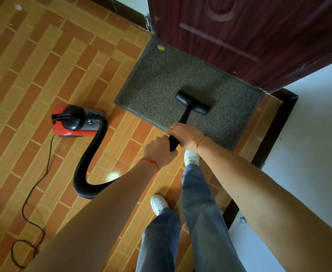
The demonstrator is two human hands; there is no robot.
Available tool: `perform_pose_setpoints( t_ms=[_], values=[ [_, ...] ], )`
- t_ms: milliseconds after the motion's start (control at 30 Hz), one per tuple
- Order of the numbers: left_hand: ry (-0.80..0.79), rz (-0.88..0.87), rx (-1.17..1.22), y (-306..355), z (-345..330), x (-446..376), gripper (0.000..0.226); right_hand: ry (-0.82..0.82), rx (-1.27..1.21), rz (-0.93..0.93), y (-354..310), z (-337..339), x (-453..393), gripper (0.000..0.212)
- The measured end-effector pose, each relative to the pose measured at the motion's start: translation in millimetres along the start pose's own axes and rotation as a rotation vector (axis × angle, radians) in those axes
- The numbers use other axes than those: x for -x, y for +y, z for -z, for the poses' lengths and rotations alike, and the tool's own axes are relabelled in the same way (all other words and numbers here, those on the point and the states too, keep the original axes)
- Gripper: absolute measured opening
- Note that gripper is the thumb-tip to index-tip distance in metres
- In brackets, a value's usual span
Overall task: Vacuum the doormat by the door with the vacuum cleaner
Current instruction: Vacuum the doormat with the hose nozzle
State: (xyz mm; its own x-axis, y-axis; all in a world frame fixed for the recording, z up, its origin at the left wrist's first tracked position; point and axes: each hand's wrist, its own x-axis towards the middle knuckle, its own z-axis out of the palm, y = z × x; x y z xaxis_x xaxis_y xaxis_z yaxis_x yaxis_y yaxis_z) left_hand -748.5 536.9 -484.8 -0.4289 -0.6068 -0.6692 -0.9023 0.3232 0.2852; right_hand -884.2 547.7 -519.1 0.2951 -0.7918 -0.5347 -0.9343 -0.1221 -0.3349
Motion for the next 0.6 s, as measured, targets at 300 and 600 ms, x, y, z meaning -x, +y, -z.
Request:
perform_pose_setpoints(
  t_ms=[300,600],
  values=[
    [0.027,0.033,0.114,71,48,-87,0.017,-0.016,0.064,0.028,108,55,-32,0.029],
    [0.013,0.048,0.153,119,94,-159,0.021,-0.033,0.079,0.03,188,108,-61,0.028]
  ],
)
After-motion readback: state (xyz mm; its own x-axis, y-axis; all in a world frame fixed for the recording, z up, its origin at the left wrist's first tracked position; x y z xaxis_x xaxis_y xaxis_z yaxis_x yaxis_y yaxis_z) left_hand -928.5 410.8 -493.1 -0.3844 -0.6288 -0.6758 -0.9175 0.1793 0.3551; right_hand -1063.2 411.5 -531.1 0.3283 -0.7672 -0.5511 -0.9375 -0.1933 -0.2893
